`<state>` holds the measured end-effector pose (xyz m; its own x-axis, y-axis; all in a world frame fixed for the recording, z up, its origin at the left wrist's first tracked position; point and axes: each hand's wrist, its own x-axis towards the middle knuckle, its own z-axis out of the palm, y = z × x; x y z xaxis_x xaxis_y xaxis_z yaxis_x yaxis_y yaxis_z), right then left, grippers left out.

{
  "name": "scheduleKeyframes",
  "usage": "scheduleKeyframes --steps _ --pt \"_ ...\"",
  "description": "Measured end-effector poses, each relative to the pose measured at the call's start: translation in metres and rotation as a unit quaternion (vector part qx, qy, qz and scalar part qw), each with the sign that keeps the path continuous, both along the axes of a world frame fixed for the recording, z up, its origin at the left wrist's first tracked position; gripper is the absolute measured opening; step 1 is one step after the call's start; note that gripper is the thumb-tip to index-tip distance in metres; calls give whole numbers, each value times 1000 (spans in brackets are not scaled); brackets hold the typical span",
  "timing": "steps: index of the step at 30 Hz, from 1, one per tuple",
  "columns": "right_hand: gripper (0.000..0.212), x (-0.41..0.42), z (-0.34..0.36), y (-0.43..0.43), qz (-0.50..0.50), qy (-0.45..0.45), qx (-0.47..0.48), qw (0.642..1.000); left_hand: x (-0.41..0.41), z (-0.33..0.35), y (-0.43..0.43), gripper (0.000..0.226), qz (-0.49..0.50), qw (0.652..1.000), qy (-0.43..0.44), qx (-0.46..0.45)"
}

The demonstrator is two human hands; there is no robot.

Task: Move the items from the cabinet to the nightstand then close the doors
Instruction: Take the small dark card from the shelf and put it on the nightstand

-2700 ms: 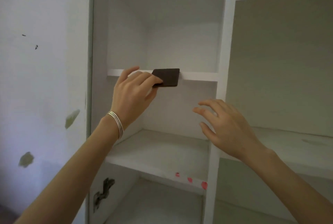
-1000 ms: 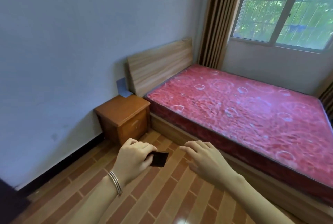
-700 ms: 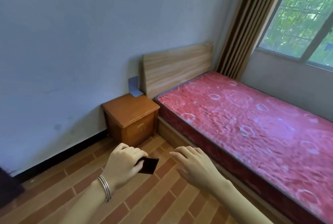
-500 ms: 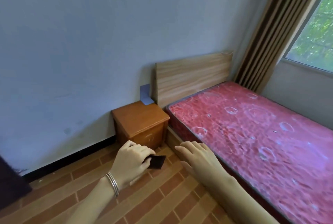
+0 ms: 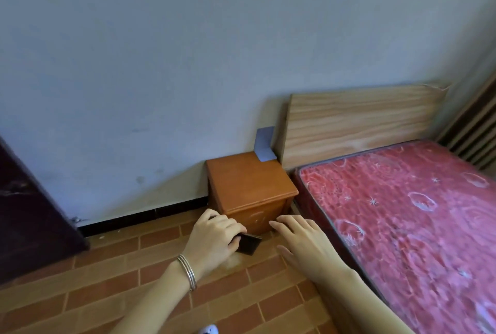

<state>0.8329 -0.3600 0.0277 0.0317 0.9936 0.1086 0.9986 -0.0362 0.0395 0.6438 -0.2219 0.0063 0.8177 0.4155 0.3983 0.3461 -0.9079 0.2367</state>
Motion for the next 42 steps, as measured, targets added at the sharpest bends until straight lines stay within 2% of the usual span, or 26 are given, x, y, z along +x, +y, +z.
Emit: scheduleKeyframes --steps 4,8,12,23,34,39,42 --pt "55 27 -5 66 9 2 -14 1000 30 -7 64 12 3 1000 6 -7" --pt "51 68 9 134 -8 -2 -24 1000 60 -3 131 16 0 1000 -22 -20" --pt "50 99 11 190 -21 3 -22 1000 86 2 198 13 3 1000 -13 -3" --pt "52 180 -47 288 8 32 -99 994 157 -55 296 16 31 996 64 -56" --pt "58 325 -84 407 39 41 -142 988 307 -90 401 19 83 988 100 -83" --pt "55 360 -126 446 41 60 -182 981 360 -132 440 16 94 973 126 -169" --pt "53 371 -164 462 31 69 -210 975 382 -174 461 19 83 966 161 -183"
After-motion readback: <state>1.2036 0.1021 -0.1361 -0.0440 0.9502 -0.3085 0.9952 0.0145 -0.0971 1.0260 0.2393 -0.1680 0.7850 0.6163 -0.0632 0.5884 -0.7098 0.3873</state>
